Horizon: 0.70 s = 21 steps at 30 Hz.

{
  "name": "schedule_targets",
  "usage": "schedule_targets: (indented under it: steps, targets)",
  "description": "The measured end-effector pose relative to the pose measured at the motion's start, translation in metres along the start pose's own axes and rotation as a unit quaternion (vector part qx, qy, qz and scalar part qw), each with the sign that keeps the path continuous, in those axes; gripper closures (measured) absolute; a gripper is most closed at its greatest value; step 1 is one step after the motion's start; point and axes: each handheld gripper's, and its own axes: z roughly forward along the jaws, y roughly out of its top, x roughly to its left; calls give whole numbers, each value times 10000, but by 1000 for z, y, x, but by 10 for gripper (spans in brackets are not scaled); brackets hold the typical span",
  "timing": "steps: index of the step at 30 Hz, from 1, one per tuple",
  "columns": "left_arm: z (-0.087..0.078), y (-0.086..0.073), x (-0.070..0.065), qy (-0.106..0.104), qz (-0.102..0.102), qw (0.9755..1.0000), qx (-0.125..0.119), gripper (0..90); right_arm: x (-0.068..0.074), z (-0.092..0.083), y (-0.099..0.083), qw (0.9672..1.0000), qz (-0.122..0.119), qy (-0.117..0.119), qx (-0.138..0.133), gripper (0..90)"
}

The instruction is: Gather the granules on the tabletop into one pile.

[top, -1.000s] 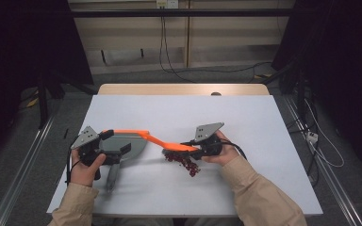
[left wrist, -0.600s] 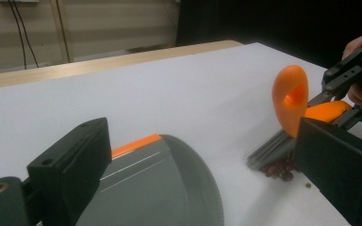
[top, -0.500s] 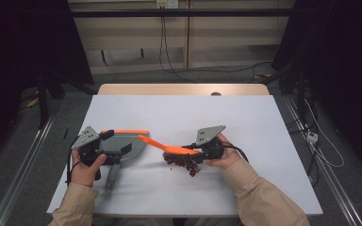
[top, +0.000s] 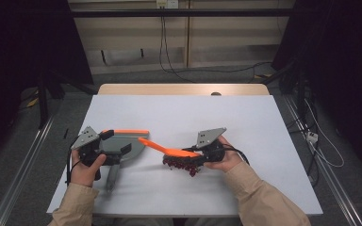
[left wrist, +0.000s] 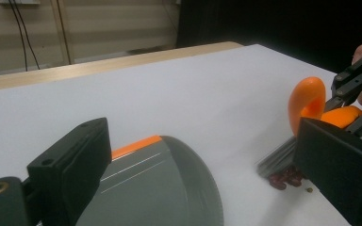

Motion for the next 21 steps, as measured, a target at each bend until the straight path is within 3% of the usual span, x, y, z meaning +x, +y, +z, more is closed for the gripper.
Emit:
schedule_targets:
  steps: [8, 14, 21]
  targets:
    - [1, 0, -1, -5, 13, 10000, 10, 51, 2, -1, 0, 9999, 32, -142, -47, 701]
    - [1, 0, -1, -7, 11, 10000, 9, 51, -3, -1, -1, 9992, 225, -293, -170, 705]
    - [1, 0, -1, -17, 19, 10000, 18, 51, -9, -6, 0, 9951, 560, -675, -467, 707]
